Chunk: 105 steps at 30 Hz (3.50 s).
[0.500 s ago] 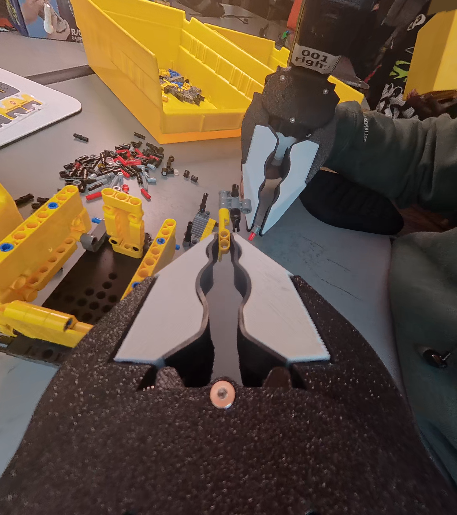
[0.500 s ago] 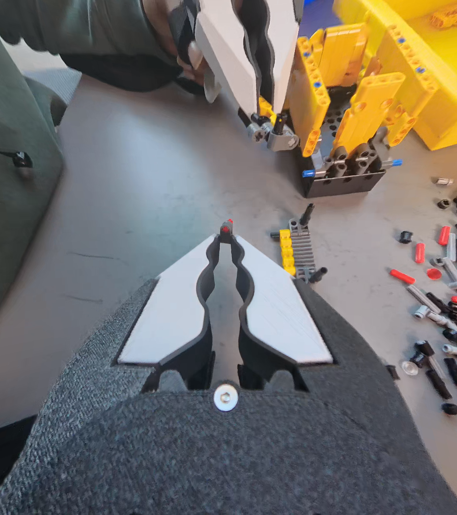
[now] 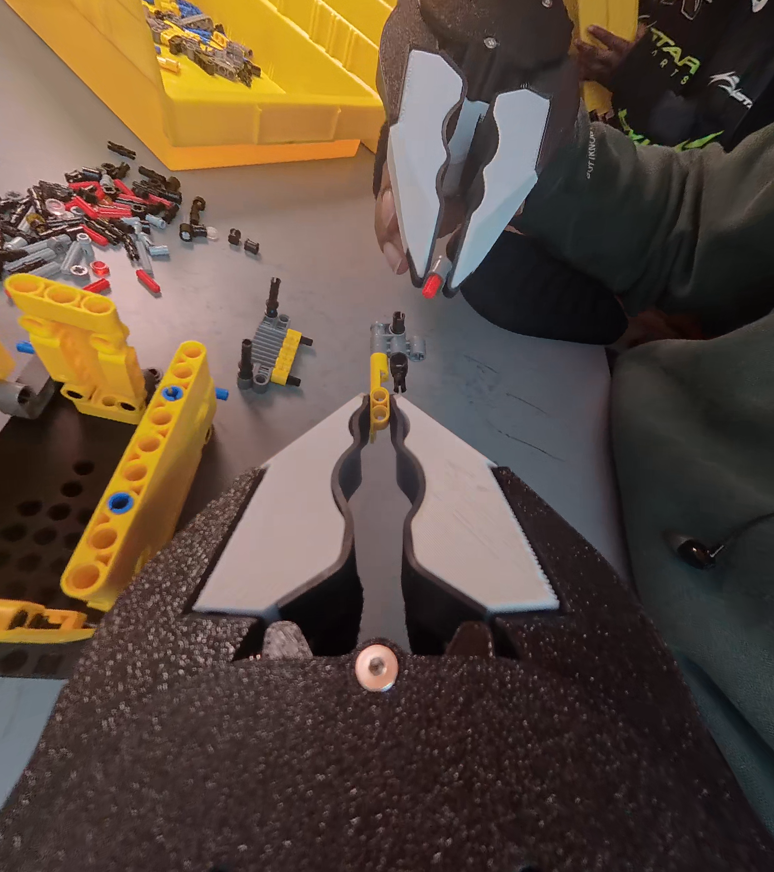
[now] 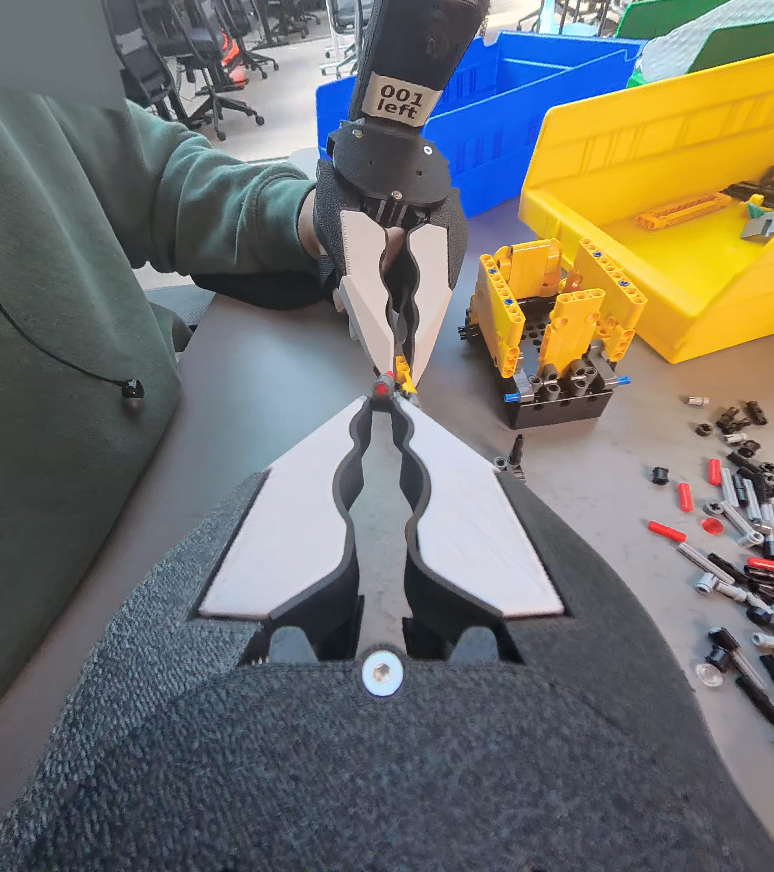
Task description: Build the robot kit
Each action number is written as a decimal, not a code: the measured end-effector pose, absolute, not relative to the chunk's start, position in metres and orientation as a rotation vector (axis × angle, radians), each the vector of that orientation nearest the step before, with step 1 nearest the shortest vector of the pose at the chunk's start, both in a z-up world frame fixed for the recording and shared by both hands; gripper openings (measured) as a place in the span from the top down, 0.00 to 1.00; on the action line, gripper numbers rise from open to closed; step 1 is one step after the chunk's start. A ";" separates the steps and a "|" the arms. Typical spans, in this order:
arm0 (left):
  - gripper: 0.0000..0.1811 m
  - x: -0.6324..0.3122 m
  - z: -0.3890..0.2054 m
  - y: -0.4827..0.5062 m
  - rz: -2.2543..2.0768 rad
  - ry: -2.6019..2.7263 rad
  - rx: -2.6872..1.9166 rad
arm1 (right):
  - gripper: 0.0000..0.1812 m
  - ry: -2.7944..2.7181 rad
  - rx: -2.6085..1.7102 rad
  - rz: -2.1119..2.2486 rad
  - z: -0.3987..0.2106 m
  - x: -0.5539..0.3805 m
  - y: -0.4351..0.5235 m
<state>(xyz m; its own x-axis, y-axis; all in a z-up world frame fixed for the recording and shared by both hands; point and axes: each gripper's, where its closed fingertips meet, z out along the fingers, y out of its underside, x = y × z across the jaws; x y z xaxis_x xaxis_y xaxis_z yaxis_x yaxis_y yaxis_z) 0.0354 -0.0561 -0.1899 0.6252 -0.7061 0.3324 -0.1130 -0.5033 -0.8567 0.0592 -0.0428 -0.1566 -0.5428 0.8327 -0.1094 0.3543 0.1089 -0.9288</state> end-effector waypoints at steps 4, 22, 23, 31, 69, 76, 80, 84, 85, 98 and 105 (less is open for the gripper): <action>0.97 0.039 -0.189 -0.058 -0.836 0.684 -1.969 | 0.96 -1.974 -1.166 1.401 -0.164 0.060 -0.047; 0.97 0.044 -0.158 -0.064 -1.010 0.643 -1.799 | 0.96 -1.899 -1.130 1.652 -0.144 0.067 -0.059; 0.97 0.045 -0.157 -0.065 -1.008 0.656 -1.790 | 0.96 -1.907 -1.131 1.659 -0.144 0.068 -0.061; 0.97 0.047 -0.177 -0.069 -0.882 0.800 -1.868 | 0.96 -2.056 -1.219 1.533 -0.168 0.074 -0.063; 0.97 0.053 -0.221 -0.074 -0.725 0.878 -2.146 | 0.97 -2.322 -1.343 1.222 -0.225 0.077 -0.072; 0.97 0.044 -0.223 -0.066 -0.656 0.813 -2.180 | 0.96 -2.224 -1.376 1.184 -0.219 0.068 -0.055; 0.97 0.039 -0.224 -0.063 -0.638 0.786 -2.185 | 0.96 -2.280 -1.349 1.081 -0.226 0.073 -0.054; 0.97 0.035 -0.238 -0.066 -0.559 0.868 -2.217 | 0.96 -2.319 -1.329 0.959 -0.236 0.076 -0.049; 0.97 0.035 -0.240 -0.066 -0.537 0.891 -2.213 | 0.96 -2.321 -1.327 0.962 -0.236 0.076 -0.050; 0.93 0.033 -0.242 -0.068 -0.450 0.982 -2.187 | 0.96 -2.323 -1.299 0.952 -0.236 0.078 -0.051; 0.91 0.035 -0.231 -0.071 -0.476 1.006 -2.130 | 0.96 -2.308 -1.279 0.966 -0.232 0.077 -0.051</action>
<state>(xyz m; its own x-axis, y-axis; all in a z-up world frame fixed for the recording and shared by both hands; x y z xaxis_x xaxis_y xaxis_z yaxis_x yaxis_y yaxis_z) 0.0351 -0.0705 -0.2312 0.6270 -0.7787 0.0239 -0.5121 -0.4350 -0.7407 0.0775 -0.0511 -0.2316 -0.5423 0.8393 -0.0370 0.6152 0.3668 -0.6978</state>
